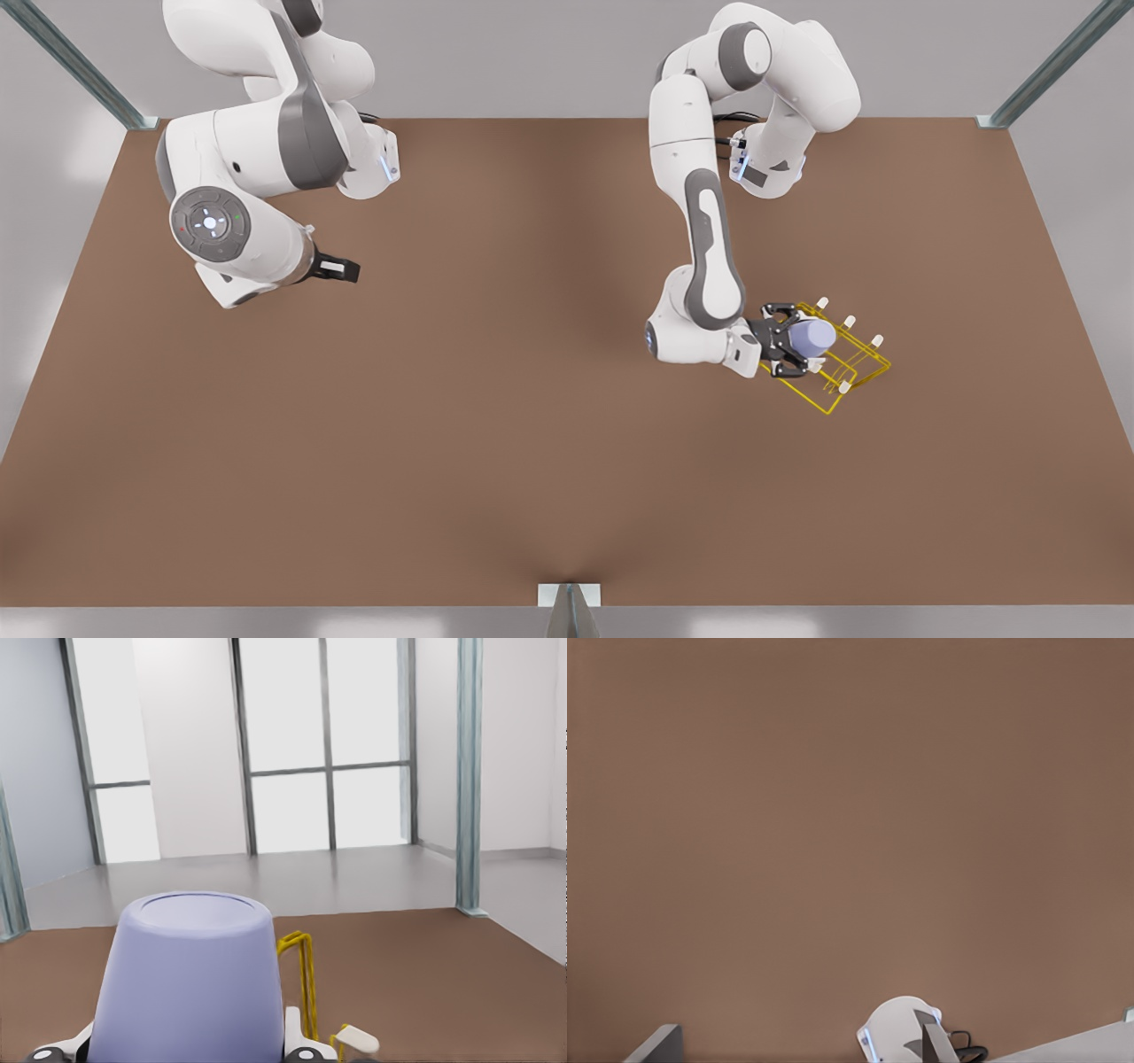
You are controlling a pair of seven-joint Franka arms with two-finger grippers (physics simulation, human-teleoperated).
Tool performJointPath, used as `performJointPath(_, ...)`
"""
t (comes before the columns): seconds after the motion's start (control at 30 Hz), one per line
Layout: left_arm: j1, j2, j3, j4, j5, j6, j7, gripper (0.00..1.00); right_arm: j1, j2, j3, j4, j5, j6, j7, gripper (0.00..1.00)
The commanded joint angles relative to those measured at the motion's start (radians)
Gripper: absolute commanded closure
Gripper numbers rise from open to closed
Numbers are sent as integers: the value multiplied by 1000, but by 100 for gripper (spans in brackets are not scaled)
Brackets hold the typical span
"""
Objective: Place the cup on the cup holder
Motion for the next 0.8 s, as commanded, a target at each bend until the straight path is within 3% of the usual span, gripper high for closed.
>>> performJointPath(0.0, -7, -1, -2, 0, -22, 12, -73, 23, 2, 0, 0, 0, 4, 0, 10, 0)
performJointPath(0.1, -9, -1, -14, -3, -39, 9, -74, 23, 14, 0, 0, -1, 17, 20, 12, 0)
performJointPath(0.17, -7, -1, -14, -5, -39, 9, -71, 0, 15, 4, 0, -3, 19, 25, 12, 0)
performJointPath(0.3, -10, -47, -11, -5, -23, -28, -45, 0, 15, 4, 0, -4, 21, 28, 12, 0)
performJointPath(0.33, -47, -258, 15, 47, -17, -182, 154, 0, 14, 4, 0, -4, 21, 28, 10, 0)
performJointPath(0.37, -53, -325, 30, 206, -129, -345, 468, 0, 14, 4, 0, -4, 21, 28, 10, 0)
performJointPath(0.4, -47, -323, 159, 406, -314, -493, 865, 0, 15, 4, 0, -3, 19, 28, 10, 0)
performJointPath(0.43, 2, -323, 208, 541, -416, -594, 1269, 0, 14, 4, 0, -3, 30, 28, 10, 0)
performJointPath(0.53, 247, -338, 209, 721, -680, -631, 2073, 0, 14, 4, 0, -1, 28, 28, 12, 0)
performJointPath(0.57, 345, -443, -3, 731, -649, -634, 2083, 0, 15, 4, 0, -1, 27, 28, 12, 0)
performJointPath(0.63, 833, -605, -816, 733, -396, -582, 1796, 0, 14, 4, 0, -1, 28, 28, 12, 0)
performJointPath(0.67, 1066, -650, -1087, 702, -378, -537, 1759, 0, 15, 3, 0, -1, 28, 28, 10, 0)
performJointPath(0.7, 1215, -656, -1233, 702, -378, -534, 1773, 0, 15, 4, 0, -1, 28, 28, 10, 0)
performJointPath(0.73, 1298, -656, -1303, 705, -378, -540, 1898, 0, 15, 4, 0, -1, 28, 28, 10, 0)
performJointPath(0.77, 1300, -656, -1301, 705, -373, -544, 1931, 0, 15, 4, 0, -1, 28, 28, 10, 0)
